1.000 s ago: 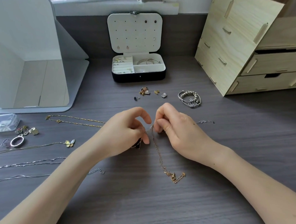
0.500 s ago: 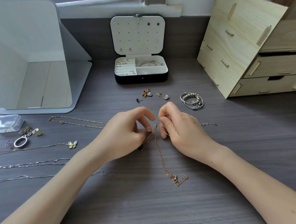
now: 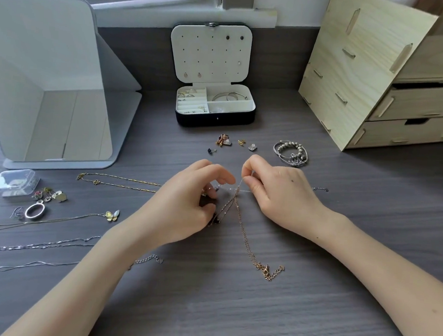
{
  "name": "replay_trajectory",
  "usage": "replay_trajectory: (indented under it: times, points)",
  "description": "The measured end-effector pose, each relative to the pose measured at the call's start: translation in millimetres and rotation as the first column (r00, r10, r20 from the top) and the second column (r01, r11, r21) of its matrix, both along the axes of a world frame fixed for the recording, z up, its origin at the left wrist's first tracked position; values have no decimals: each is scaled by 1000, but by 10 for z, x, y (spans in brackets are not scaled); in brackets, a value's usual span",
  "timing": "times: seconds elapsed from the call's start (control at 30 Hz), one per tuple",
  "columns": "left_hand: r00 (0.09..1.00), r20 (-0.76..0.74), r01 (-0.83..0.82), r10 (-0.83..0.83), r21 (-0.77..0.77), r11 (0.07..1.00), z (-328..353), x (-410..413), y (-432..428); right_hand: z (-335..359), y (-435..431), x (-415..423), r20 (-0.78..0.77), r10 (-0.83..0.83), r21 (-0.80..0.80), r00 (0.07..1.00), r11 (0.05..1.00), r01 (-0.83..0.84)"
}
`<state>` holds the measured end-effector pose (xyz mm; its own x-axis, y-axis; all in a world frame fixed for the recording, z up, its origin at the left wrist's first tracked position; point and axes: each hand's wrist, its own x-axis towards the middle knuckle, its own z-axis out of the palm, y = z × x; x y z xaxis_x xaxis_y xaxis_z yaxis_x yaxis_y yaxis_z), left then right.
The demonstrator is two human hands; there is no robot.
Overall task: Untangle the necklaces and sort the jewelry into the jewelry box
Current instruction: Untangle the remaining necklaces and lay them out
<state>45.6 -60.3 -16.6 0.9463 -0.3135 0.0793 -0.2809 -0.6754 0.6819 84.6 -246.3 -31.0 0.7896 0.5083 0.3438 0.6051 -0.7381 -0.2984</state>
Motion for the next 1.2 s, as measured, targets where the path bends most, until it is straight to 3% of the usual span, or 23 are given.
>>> replay_trajectory:
  times: [0.17, 0.4, 0.7, 0.9, 0.97, 1.1, 1.2]
  points:
    - [1000, 27, 9, -8, -13, 1000, -32, 25, 25, -15, -23, 13, 50, -29, -8, 998, 1000, 30]
    - [995, 104, 3, -6, 34, 999, -63, 16, 32, 16, -56, 10, -63, -62, 47, 996, 997, 65]
    - [976, 206, 34, -64, 146, 989, -130, 2, 48, 30, -109, -5, -75, -77, 11, 994, 997, 78]
    - [962, 255, 47, -98, 198, 979, -117, -9, 48, 99, -169, -100, 112, -79, -71, 990, 994, 88]
    - [961, 258, 49, -99, 197, 979, -123, -7, 50, 176, -232, -229, 56, -7, -37, 998, 999, 9]
    - [961, 261, 36, -92, 210, 977, -132, -7, 54, 268, -426, -562, -254, 217, -17, 943, 973, -228]
    - [962, 257, 33, -88, 211, 977, -127, -15, 51, 215, -496, -700, -295, 232, -96, 927, 958, -270]
